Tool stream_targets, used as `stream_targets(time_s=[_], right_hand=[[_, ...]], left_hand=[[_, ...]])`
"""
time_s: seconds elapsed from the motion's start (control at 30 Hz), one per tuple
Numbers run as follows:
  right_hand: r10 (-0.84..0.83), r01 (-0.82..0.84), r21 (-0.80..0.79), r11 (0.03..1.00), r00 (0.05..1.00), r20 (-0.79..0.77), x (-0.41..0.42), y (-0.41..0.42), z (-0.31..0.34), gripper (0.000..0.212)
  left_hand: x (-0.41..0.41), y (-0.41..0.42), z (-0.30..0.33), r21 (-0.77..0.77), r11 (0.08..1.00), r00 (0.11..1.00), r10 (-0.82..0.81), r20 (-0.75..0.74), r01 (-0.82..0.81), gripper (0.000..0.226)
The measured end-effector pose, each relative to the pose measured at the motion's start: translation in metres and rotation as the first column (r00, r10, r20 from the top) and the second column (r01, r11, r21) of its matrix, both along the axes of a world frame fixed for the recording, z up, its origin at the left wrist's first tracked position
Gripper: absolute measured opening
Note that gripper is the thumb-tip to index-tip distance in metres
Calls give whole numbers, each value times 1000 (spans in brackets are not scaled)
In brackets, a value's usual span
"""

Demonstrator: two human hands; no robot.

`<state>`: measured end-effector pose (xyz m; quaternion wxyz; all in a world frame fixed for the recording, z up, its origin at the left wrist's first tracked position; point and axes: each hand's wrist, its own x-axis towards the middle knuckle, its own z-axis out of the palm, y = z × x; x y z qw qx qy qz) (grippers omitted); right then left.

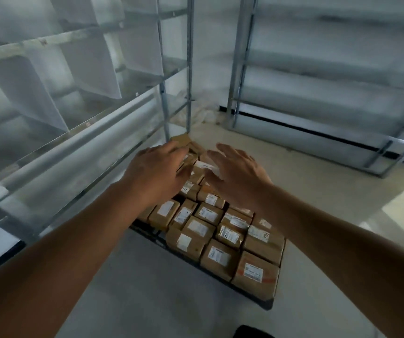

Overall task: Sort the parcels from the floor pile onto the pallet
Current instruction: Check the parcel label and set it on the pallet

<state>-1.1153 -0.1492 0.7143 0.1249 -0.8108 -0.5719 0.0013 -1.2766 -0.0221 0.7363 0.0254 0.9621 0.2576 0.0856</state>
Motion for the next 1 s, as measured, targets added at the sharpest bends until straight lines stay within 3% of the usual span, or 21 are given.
stream_targets(time_s=[0.27,0.7,1.0], right_hand=[[-87,87,2,996,994,70,64,-100,38,67],[-204,208,-34,977,974,103,294,-307,77,65],[-293,294,-22,956,955,50,463,-333,79,65]], left_hand=[[75,-94,36,63,996,998,-67,-4,67,55],[326,-278,59,51,989,988,-144,47,142,64],[503,-295,68,-4,980,980,-200,11,200,58]])
